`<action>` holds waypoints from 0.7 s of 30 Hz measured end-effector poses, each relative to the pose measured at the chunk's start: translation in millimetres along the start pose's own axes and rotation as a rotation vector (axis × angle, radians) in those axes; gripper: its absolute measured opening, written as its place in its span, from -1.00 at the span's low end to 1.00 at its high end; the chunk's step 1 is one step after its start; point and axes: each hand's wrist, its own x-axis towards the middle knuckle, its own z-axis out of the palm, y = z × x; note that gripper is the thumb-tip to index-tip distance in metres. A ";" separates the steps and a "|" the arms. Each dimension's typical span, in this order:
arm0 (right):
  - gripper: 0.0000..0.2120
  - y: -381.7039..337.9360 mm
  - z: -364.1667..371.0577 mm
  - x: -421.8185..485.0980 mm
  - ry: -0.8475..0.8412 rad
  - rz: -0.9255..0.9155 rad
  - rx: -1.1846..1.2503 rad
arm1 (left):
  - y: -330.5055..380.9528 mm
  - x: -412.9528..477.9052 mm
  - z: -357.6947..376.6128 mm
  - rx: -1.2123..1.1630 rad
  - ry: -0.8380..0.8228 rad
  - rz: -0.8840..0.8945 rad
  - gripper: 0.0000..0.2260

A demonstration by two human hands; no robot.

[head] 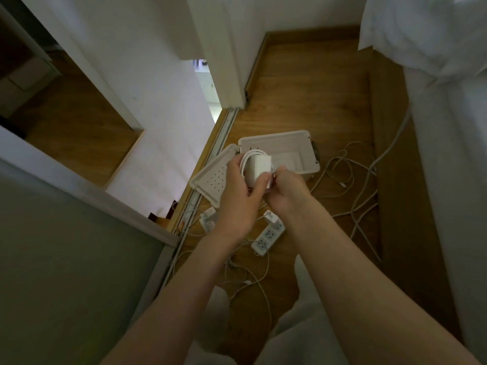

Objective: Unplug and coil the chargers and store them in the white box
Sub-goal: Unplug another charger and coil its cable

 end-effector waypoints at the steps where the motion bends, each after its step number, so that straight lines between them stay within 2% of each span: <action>1: -0.78 -0.9 -0.9 4.7 0.001 0.013 0.001 | 0.4 3.0 3.3 0.052 -0.021 0.041 -0.54; 7: -0.79 -1.2 -5.8 33.8 0.043 -0.079 -0.243 | -6.6 19.4 7.2 0.292 -0.048 0.250 -0.52; 11: -0.81 15.0 -25.3 53.2 0.071 -0.131 -0.386 | -31.5 25.6 1.4 0.285 -0.157 0.218 -0.55; 12: -0.80 21.0 -33.0 61.2 0.073 -0.217 -0.487 | -41.0 28.0 0.6 0.258 -0.175 0.184 -0.56; 15: -0.75 35.9 -52.7 86.9 0.028 -0.544 -1.088 | -76.3 42.4 2.8 0.185 -0.216 0.060 -0.58; 17: -0.74 39.0 -59.7 98.4 -0.068 -0.501 -1.240 | -94.5 49.8 6.5 0.167 -0.223 -0.080 -0.57; 19: -0.64 39.4 -63.2 115.0 -0.172 -0.329 -1.216 | -113.7 57.1 11.5 0.171 -0.221 -0.187 -0.56; 21: -0.53 36.6 -59.7 129.5 -0.252 -0.171 -1.149 | -126.6 62.6 16.4 0.215 -0.233 -0.180 -0.52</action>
